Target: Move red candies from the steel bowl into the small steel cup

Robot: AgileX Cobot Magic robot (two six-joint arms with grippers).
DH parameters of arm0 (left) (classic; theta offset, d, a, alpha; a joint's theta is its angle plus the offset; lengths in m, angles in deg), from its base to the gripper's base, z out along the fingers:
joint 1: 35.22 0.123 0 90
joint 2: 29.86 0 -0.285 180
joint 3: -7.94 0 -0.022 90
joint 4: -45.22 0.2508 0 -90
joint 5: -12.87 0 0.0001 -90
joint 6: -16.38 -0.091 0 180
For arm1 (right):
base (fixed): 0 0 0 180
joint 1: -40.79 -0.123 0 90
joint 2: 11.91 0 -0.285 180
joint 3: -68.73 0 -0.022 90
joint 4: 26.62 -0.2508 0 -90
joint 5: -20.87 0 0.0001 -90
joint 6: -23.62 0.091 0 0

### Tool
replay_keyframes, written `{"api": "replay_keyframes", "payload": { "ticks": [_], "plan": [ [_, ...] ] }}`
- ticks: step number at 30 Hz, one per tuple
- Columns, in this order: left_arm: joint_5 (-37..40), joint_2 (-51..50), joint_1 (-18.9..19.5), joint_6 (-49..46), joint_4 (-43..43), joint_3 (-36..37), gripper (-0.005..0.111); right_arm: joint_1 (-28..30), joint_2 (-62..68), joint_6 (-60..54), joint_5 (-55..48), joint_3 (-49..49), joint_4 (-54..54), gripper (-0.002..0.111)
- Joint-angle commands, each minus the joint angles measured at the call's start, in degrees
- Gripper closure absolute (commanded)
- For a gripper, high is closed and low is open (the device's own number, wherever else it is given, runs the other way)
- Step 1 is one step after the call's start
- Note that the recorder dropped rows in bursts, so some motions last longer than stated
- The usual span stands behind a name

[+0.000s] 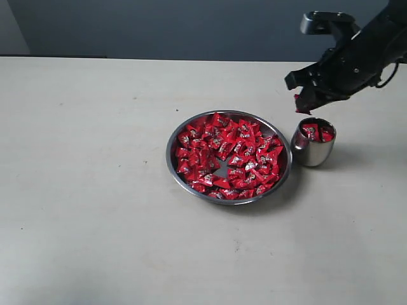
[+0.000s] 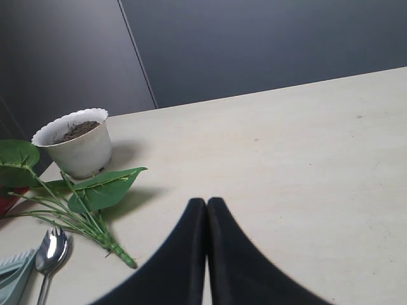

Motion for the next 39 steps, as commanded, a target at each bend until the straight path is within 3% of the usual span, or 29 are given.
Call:
{"api": "replay_keyframes", "payload": {
  "ticks": [1,12,17,19,25,30,34,39],
  "plan": [
    [-0.76,0.22,-0.16,0.21,0.25,0.08,0.106,3.66,0.15,0.51,-2.14,-0.15,1.65,0.106],
    [-0.76,0.22,-0.16,0.21,0.25,0.08,0.106,4.14,0.15,0.6,0.24,-3.89,4.27,0.104],
    [-0.76,0.22,-0.16,0.21,0.25,0.08,0.106,4.14,0.15,0.6,1.05,-3.89,4.27,0.074],
    [-0.76,0.22,-0.16,0.21,0.25,0.08,0.106,4.14,0.15,0.6,1.5,-3.89,4.17,0.069],
    [-0.76,0.22,-0.16,0.21,0.25,0.08,0.106,4.14,0.02,1.21,1.62,-3.89,3.49,0.069],
    [-0.76,0.22,-0.16,0.21,0.25,0.08,0.106,2.27,-1.39,-1.89,0.68,-3.75,-6.42,0.069],
    [-0.76,0.22,-0.16,0.21,0.25,0.08,0.106,-2.26,-1.12,-7.66,-0.25,-3.75,-13.42,0.069],
    [-0.76,0.22,-0.16,0.21,0.25,0.08,0.106,-9.39,1.63,-8.54,1.47,-3.75,-13.18,0.069]
  ]
}}
